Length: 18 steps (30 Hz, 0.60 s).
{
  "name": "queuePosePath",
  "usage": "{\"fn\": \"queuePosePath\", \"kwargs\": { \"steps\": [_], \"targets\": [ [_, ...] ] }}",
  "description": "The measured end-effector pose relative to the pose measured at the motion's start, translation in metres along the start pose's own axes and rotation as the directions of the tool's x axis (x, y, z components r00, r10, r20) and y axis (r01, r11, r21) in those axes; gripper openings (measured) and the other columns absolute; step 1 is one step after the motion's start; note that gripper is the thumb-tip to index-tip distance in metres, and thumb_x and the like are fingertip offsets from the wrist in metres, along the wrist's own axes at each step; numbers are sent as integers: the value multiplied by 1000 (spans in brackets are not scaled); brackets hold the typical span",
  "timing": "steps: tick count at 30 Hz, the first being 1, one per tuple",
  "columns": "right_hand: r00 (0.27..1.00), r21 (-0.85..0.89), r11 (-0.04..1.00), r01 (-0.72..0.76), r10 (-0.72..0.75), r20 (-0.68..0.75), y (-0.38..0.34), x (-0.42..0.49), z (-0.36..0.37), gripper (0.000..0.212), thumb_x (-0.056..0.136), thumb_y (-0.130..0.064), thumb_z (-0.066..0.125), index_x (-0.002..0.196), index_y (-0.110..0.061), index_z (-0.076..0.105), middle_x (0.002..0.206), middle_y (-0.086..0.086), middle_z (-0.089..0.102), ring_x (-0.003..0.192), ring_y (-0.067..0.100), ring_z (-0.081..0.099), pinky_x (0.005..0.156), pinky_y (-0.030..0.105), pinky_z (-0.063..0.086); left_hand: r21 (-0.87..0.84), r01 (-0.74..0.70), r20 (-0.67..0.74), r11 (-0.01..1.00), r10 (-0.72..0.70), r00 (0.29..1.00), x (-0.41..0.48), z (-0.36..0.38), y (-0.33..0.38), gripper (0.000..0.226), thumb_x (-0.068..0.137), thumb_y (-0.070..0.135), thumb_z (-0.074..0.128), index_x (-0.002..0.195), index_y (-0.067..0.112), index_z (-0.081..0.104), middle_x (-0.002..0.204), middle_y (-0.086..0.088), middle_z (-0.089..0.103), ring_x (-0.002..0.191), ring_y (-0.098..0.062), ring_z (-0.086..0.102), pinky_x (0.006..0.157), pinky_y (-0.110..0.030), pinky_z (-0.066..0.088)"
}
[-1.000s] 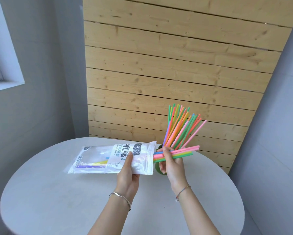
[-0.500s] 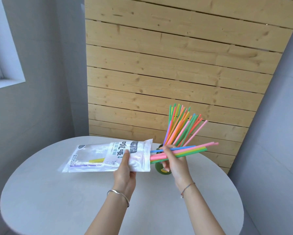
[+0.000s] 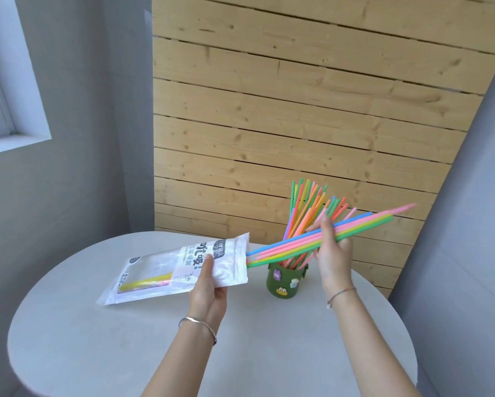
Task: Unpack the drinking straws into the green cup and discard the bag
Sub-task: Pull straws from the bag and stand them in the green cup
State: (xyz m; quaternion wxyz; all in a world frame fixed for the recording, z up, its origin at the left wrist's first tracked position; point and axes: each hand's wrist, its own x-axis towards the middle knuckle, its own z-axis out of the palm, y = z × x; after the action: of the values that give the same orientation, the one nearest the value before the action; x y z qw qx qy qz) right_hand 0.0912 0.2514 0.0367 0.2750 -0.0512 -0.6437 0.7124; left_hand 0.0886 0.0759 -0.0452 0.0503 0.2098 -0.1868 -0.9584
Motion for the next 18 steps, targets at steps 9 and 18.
{"fn": "queuePosePath", "kwargs": {
  "steps": [9, 18],
  "targets": [
    [952, -319, 902, 289, -305, -1, -38, 50, -18, 45, 96, -36, 43, 56, -20, 55, 61, 10, 58, 53, 17, 55, 55, 26, 43, 45, 15, -25, 999, -14, 1000, 3, 3, -1, 27, 92, 12, 62, 119, 10, 58, 103, -2, 68, 83, -9, 65, 62, -19, 57],
    [914, -626, 672, 394, -219, 340, -9, 53, -7, 54, 94, -38, 49, 42, -22, 43, 39, -3, 34, 38, 18, 38, 46, 24, 26, 69, -17, -17, 997, 19, 1000, 0, 5, -2, 22, 91, 11, 63, 112, 13, 60, 101, 1, 68, 80, -7, 67, 59, -18, 58]
  ]
}}
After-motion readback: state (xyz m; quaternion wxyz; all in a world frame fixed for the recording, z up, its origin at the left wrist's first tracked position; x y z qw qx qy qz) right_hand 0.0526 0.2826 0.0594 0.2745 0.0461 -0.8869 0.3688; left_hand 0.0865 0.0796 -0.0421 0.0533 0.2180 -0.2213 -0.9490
